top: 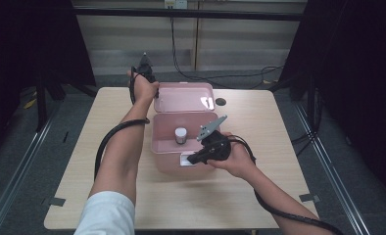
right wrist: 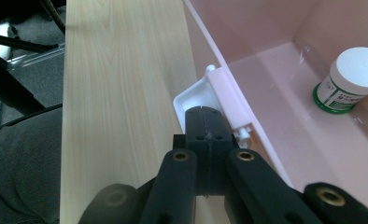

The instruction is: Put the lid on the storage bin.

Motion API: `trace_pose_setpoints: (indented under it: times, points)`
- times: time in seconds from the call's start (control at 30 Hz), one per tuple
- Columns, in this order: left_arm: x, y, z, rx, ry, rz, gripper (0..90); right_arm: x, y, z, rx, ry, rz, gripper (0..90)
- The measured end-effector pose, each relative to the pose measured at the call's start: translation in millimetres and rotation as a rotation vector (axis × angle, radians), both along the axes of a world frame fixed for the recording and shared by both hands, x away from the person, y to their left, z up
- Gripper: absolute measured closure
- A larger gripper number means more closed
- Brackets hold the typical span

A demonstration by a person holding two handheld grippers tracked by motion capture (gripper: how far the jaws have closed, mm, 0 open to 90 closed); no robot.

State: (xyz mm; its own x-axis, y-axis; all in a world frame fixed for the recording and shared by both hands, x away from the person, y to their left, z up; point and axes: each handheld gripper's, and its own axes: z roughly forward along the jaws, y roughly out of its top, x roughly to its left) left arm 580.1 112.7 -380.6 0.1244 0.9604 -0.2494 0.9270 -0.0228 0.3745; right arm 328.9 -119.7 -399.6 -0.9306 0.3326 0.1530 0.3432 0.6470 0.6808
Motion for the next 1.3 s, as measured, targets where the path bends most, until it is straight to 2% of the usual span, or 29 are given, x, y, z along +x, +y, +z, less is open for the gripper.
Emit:
trace_pose_setpoints:
  times: [0.1,0.23,0.47,0.73,0.87,1.07,1.3]
  points:
    - [-2.8,0.8,6.2,-0.002,-0.022,0.003,86.2,-0.3,-0.1,-0.2,0.002,0.003,-0.003,90.0]
    - [-6.5,2.3,12.8,-0.02,-0.032,0.016,86.3,-0.2,0.2,0.2,-0.004,0.005,-0.003,90.0]
    - [-13.0,2.4,24.4,-0.011,-0.058,0.012,86.7,-2.5,1.0,0.2,-0.01,0.011,-0.003,90.0]
    - [-19.0,4.7,36.2,-0.02,-0.088,0.009,87.1,-3.7,1.4,0.2,-0.01,0.016,-0.013,90.0]
    - [-21.5,5.5,43.5,-0.016,-0.086,-0.005,87.5,-3.3,1.6,0.7,-0.013,0.021,-0.02,90.0]
    - [-24.4,7.4,50.5,-0.016,-0.087,0.0,87.9,-2.0,1.9,0.9,-0.011,0.022,-0.018,90.0]
    - [-25.9,8.8,58.7,-0.021,-0.069,-0.005,88.1,-0.6,1.4,0.7,-0.007,0.029,-0.027,90.0]
